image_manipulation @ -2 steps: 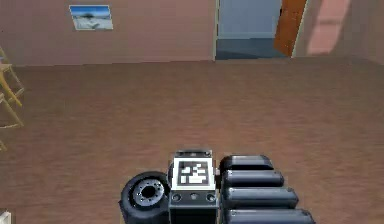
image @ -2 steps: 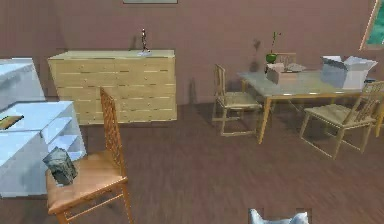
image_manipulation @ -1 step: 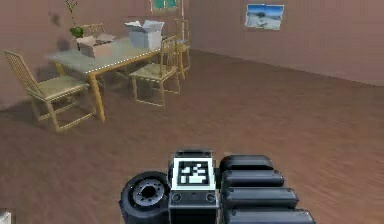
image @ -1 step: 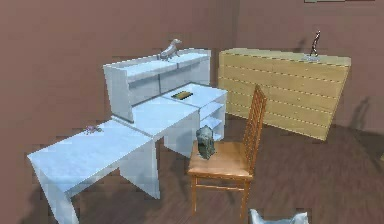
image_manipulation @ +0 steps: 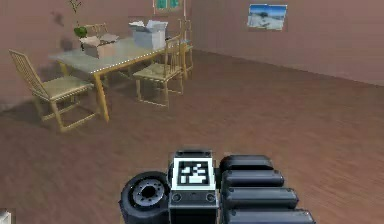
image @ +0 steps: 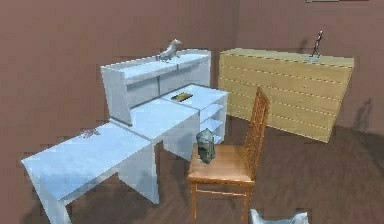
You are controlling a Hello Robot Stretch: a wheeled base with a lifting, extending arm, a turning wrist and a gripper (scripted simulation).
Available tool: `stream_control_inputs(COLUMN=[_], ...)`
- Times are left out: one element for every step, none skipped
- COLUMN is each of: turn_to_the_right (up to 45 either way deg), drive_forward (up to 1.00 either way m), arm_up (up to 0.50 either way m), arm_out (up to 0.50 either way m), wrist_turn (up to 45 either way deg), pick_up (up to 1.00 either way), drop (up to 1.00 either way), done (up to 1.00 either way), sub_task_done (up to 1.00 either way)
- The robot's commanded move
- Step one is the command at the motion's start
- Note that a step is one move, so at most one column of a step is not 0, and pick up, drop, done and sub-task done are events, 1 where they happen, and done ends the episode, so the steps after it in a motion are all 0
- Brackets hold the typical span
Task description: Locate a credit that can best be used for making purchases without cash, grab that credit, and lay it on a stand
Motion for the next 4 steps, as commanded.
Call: stream_control_inputs(turn_to_the_right=[-39.0,0.0,-45.0,-45.0], drive_forward=[0.0,0.35,0.0,0.0], arm_up=[0.0,0.0,0.0,0.0], arm_out=[0.0,0.0,0.0,0.0], wrist_turn=[0.0,0.0,0.0,0.0], pick_up=[0.0,0.0,0.0,0.0], drop=[0.0,0.0,0.0,0.0], done=[0.0,0.0,0.0,0.0], sub_task_done=[0.0,0.0,0.0,0.0])
